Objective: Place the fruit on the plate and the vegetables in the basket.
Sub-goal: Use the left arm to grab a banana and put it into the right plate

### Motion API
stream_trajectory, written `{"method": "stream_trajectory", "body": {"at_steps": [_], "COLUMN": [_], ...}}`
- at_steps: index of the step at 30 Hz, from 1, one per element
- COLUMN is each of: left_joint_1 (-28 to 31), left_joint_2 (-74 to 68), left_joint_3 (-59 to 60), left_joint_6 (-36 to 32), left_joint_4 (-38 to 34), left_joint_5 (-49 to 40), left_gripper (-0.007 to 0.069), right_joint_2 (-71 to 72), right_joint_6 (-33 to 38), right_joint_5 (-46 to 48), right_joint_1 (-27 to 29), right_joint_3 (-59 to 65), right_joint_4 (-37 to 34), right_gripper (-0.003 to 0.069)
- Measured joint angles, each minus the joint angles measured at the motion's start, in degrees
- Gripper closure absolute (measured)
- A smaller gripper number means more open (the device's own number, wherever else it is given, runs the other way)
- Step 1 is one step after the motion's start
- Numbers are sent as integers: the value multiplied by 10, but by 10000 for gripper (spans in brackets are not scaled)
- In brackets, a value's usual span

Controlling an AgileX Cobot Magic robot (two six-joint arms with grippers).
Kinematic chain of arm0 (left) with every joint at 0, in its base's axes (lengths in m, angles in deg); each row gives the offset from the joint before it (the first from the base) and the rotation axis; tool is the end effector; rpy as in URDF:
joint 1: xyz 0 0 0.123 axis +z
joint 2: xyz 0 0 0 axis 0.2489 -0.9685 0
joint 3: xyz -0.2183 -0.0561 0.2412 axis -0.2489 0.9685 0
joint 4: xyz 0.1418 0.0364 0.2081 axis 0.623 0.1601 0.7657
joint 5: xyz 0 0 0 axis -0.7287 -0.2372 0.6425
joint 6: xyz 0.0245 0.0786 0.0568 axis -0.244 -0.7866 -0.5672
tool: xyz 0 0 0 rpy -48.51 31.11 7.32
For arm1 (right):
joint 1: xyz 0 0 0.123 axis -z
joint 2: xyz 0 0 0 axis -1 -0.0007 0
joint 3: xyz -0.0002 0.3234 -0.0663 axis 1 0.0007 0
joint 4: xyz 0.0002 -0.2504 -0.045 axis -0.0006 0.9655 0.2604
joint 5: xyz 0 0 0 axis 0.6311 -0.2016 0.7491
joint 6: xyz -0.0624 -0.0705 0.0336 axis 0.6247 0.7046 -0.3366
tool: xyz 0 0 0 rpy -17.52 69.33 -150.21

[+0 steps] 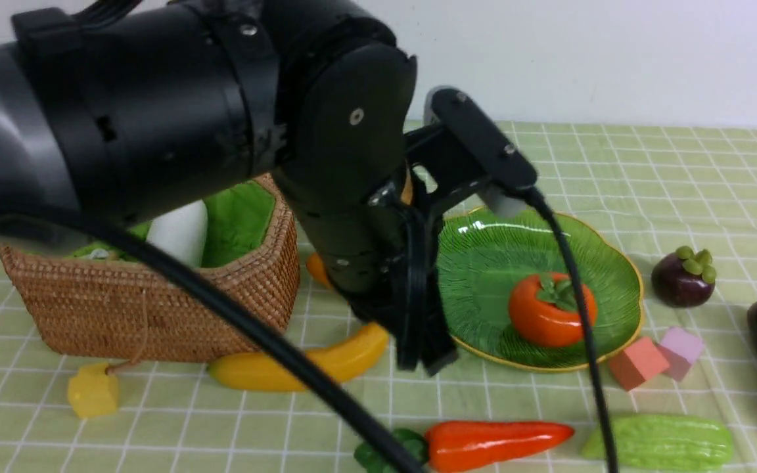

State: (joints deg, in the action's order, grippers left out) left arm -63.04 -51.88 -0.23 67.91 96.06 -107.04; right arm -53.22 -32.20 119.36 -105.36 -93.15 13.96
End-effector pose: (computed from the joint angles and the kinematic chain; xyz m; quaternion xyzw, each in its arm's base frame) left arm 0.2403 -0.2523 0.3745 0.4903 0.8392 -0.0042 0.2351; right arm 0.0260 0.0640 0.4197 -0.3131 0.8038 0.2752 0.4245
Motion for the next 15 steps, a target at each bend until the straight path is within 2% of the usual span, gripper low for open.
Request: {"method": "stream_trajectory", "body": {"at_steps": [1,2,3,4,5,8,9,12,14,15], "left_joint_1": [0,0,0,0,1,10,11,42,53,68], "left_joint_2": [6,6,7,7,5,1,1,0,0,-1], "left_joint_3": [36,36,78,83,114,149,151,159,159,160], "left_joint_6": [0,0,-4,-4,-8,-11,-11,-13,-16,-23], "left_joint_4": [11,12,21,21,28,34,34,34,34,32], "left_joint_5": [-10,-10,-2,0,26,85,89,146,158,171], "left_gripper": [638,638,638,638,631,562,562,373,305,220], "right_joint_2": [0,0,0,0,0,0,0,0,0,0], "right_joint_6": [37,43,89,99,132,156,157,163,164,164], "right_joint_5": [1,2,6,7,11,13,13,18,20,22], "right_joint_1": [0,0,0,0,0,0,0,0,0,0], "right_joint_3": [0,0,0,0,0,0,0,0,0,0], "right_joint_4": [-32,-37,-68,-75,-95,-120,-120,-122,-122,-122], "right_gripper": [463,463,461,461,459,459,458,454,452,449]}}
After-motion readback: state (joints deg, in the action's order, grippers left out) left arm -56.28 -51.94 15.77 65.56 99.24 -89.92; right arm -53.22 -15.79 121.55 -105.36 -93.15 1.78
